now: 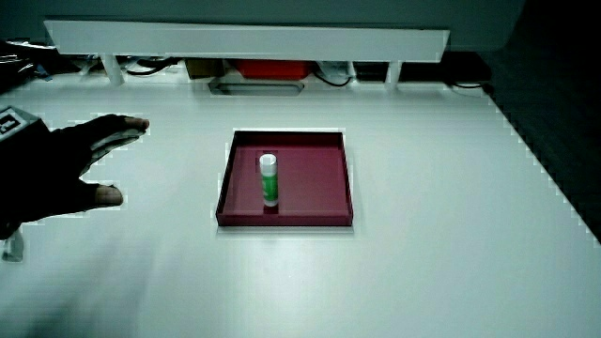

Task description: Pick glue stick

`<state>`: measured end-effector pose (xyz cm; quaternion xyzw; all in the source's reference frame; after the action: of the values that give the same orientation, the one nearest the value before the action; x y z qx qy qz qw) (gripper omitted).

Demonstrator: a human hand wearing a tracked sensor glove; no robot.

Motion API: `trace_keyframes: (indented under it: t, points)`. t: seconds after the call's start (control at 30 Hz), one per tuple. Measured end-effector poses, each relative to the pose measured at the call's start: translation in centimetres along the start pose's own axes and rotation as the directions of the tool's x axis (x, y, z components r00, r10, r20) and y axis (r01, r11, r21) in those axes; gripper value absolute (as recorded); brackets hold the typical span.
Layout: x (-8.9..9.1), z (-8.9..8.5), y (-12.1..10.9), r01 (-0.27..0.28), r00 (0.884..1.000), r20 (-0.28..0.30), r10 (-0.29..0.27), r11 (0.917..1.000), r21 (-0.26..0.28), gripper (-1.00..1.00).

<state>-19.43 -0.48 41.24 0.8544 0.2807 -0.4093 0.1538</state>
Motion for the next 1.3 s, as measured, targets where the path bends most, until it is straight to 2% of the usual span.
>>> trace_keyframes:
  t: [0.03,0.07,0.1,0.13,0.17,0.2,0.23,0.27,0.3,0.33,0.37,0.43,0.5,0.53,0.57,0.6,0.63,0.67,0.7,0.73,0.77,0.8,0.83,0.87,0.9,0.93,1.0,1.07,1.13,1.17,1.2,1.23,1.27,1.3]
  points:
    - [0.0,-0.3,0.3,-0.075,0.996,0.044,0.076,0.9969,-0.025,0.0]
    - [0.1,-0.6,0.6,-0.148,0.985,0.085,0.152,0.9876,-0.054,0.0]
    - [0.1,-0.9,1.0,-0.218,0.966,0.124,0.228,0.9722,-0.085,0.0]
    - [0.1,-1.2,1.3,-0.286,0.94,0.16,0.303,0.9508,-0.119,0.0]
    - [0.2,-1.5,1.6,-0.351,0.906,0.193,0.376,0.9235,-0.155,0.0]
    - [0.2,-1.8,1.9,-0.411,0.866,0.223,0.448,0.8907,-0.194,0.0]
    - [0.0,-2.2,2.4,-0.347,0.88,0.28,0.384,0.9214,-0.175,0.0]
    - [0.2,-2.4,2.7,-0.435,0.844,0.243,0.478,0.8753,-0.21,0.0]
    - [-0.3,-2.8,3.2,-0.41,0.859,0.243,0.451,0.8895,-0.201,0.0]
    - [-0.6,-3.3,3.7,-0.353,0.871,0.292,0.395,0.9168,-0.188,0.0]
    - [-0.6,-3.5,4.1,-0.36,0.862,0.309,0.402,0.9144,-0.185,0.0]
    - [-1.2,-4.2,4.9,-0.345,0.866,0.318,0.385,0.9218,-0.177,0.0]
    - [-1.3,-4.8,5.6,-0.343,0.855,0.348,0.385,0.9222,-0.178,0.0]
    - [-1.5,-5.1,6.0,-0.346,0.847,0.363,0.388,0.9212,-0.178,0.0]
    - [-1.6,-5.4,6.4,-0.359,0.846,0.349,0.402,0.9152,-0.182,0.0]
    - [-1.9,-5.8,6.9,-0.327,0.854,0.37,0.366,0.9303,-0.166,0.0]
    - [-2.0,-6.1,7.2,-0.331,0.861,0.349,0.371,0.9283,-0.169,0.0]
    - [-2.1,-6.4,7.6,-0.328,0.855,0.37,0.365,0.9309,-0.161,0.0]
    - [-2.4,-6.8,7.9,-0.305,0.855,0.392,0.34,0.9404,-0.151,0.0]
    - [-2.3,-7.0,8.1,-0.306,0.854,0.391,0.344,0.9389,-0.158,0.0]
    - [-2.3,-7.2,8.4,-0.317,0.851,0.384,0.358,0.9336,-0.167,0.0]
    - [-2.4,-7.5,8.7,-0.316,0.848,0.391,0.356,0.9343,-0.164,0.0]
    - [-2.7,-7.9,8.9,-0.311,0.854,0.384,0.351,0.9363,-0.163,0.0]
    - [-2.8,-8.1,9.2,-0.299,0.855,0.395,0.335,0.942,-0.151,0.0]
    - [-2.7,-8.2,9.4,-0.315,0.855,0.38,0.352,0.9357,-0.158,0.0]
    - [-2.8,-8.4,9.6,-0.305,0.857,0.386,0.341,0.9401,-0.153,0.0]
    - [-3.1,-8.9,10.0,-0.305,0.856,0.388,0.341,0.9399,-0.154,0.0]
    - [-3.3,-9.3,10.2,-0.317,0.854,0.381,0.354,0.935,-0.159,0.0]
    - [-3.4,-9.6,10.5,-0.331,0.845,0.385,0.37,0.9287,-0.168,0.0]
    - [-3.5,-9.8,10.6,-0.331,0.849,0.378,0.37,0.9291,-0.164,0.0]
    - [-3.6,-10.1,10.7,-0.338,0.843,0.382,0.379,0.9252,-0.174,0.0]
    - [-3.8,-10.4,10.8,-0.337,0.846,0.377,0.377,0.9259,-0.171,0.0]
    - [-3.8,-10.5,10.9,-0.349,0.84,0.374,0.394,0.9189,-0.184,0.0]
    - [-3.9,-10.8,11.1,-0.341,0.846,0.372,0.383,0.9234,-0.177,0.0]
